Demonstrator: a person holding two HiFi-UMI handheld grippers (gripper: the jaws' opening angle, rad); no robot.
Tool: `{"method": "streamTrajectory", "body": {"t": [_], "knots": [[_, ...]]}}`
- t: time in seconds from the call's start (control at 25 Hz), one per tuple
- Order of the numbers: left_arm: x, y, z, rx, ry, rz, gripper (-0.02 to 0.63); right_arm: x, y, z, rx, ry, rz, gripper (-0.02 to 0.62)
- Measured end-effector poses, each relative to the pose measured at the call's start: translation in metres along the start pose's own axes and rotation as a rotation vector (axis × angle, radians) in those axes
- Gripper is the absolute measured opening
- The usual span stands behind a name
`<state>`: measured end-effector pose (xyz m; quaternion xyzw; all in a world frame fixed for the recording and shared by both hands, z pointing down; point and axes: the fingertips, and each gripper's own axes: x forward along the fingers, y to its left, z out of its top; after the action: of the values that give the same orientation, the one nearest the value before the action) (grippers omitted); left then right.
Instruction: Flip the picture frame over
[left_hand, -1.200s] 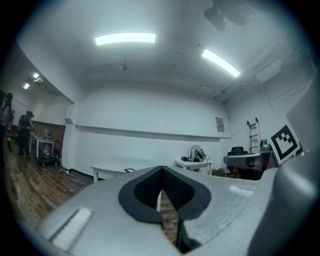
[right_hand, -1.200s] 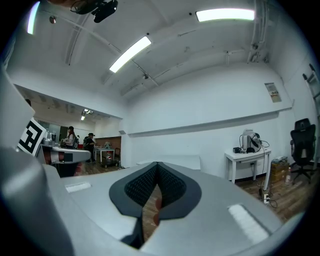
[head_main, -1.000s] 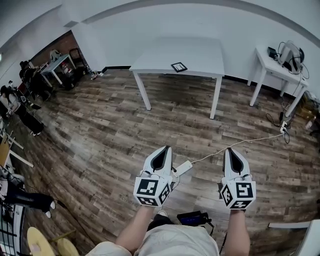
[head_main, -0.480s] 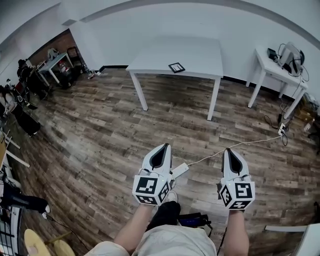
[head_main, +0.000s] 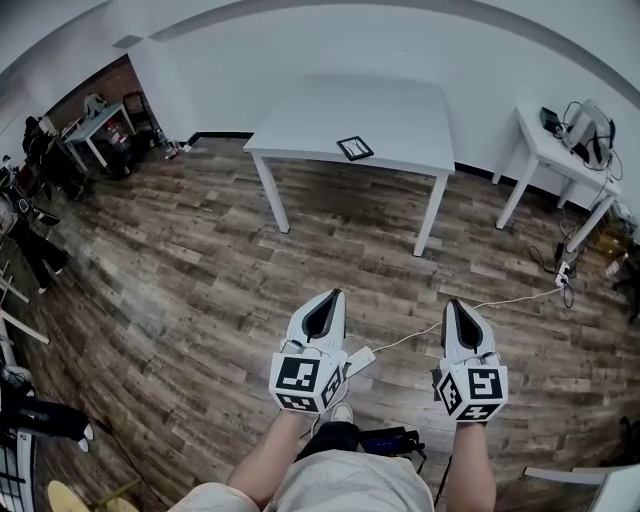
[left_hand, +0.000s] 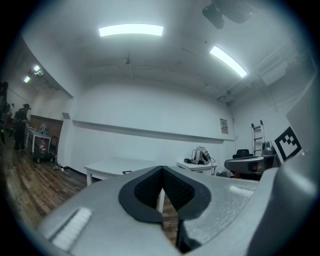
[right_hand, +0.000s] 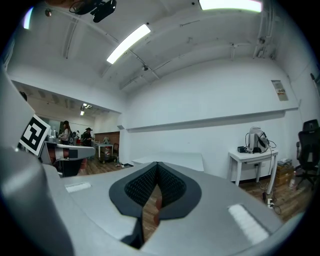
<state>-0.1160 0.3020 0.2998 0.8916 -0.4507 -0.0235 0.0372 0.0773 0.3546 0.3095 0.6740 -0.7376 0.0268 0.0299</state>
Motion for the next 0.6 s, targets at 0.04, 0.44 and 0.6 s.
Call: {"method": "streamTrajectory", "body": {"t": [0.04,0.44,0.6], "knots": [[0.008,0.008,0.001,0.000,-0.001,-0.001,0.000,0.012,0.002,0.001,-0.004,0.003,0.000,0.023],[0.081,0.075,0.011,-0.009,-0.012,-0.022,0.000,0.108,0.013,0.015,-0.029,0.006,-0.006,0.023],[0.099,0.088,0.011,-0.005,-0.005,-0.017,0.000,0.132,0.012,0.013,-0.015,0.005,0.003,0.023]]}}
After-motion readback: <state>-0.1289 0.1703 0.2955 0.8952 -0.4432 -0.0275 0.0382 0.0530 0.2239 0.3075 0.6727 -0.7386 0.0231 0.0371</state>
